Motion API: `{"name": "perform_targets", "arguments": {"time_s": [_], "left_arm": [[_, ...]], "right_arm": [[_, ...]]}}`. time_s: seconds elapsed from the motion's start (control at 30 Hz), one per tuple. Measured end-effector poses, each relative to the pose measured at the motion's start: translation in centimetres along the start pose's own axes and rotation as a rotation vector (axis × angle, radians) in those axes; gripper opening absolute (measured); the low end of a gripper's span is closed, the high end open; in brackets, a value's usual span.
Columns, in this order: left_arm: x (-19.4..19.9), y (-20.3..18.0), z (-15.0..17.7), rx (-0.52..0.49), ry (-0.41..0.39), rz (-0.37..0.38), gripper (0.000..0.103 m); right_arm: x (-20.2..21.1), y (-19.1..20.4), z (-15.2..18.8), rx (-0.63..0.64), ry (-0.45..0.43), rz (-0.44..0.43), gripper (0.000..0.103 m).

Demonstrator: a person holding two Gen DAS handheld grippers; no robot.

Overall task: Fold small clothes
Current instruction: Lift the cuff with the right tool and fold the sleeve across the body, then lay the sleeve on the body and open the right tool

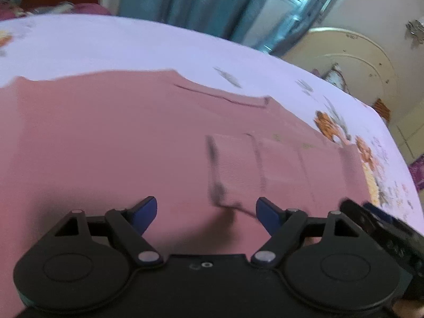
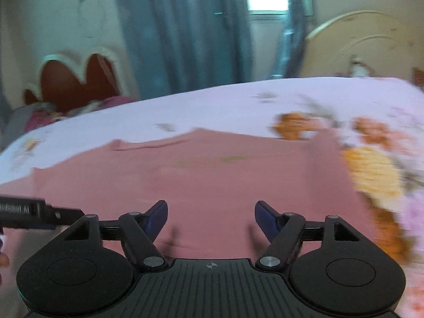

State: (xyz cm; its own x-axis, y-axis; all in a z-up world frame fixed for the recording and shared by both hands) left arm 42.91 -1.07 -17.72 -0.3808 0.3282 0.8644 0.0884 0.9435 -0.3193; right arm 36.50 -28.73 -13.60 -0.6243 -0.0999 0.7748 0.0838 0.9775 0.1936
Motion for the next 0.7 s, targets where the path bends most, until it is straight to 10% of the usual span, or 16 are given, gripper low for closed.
{"name": "perform_targets", "arguments": {"time_s": [0.13, 0.3, 0.4, 0.7], "left_arm": [[-2.8, -1.5, -0.5, 0.024, 0.018, 0.036, 0.070], [-3.8, -2.2, -0.8, 0.039, -0.020, 0.052, 0.012], [-3.7, -2.2, -1.0, 0.055, -0.024, 0.067, 0.008], [2.9, -3.7, -4.6, 0.052, -0.192, 0.178, 0.007]], "right_arm": [[1.0, -5.3, 1.5, -0.075, 0.015, 0.086, 0.072], [1.7, -9.1, 2.9, -0.130, 0.028, 0.146, 0.071], [1.8, -10.1, 3.5, -0.146, 0.039, 0.148, 0.048], [-0.3, -9.5, 3.0, -0.131, 0.054, 0.136, 0.048]]}}
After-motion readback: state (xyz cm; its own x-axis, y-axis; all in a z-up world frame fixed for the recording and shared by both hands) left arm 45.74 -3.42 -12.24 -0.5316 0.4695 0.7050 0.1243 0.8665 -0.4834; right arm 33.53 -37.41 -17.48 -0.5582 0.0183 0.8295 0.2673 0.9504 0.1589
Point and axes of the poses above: each gripper's, at about its wrist camera, not at the fingertips, and x roughly against the way its jaws point, y to its left, z to its underside, the point moved 6 cm from there along -x, roughly the way its jaws point, and after that the axes turned 9 degrees about y, right-handed, at the moved point
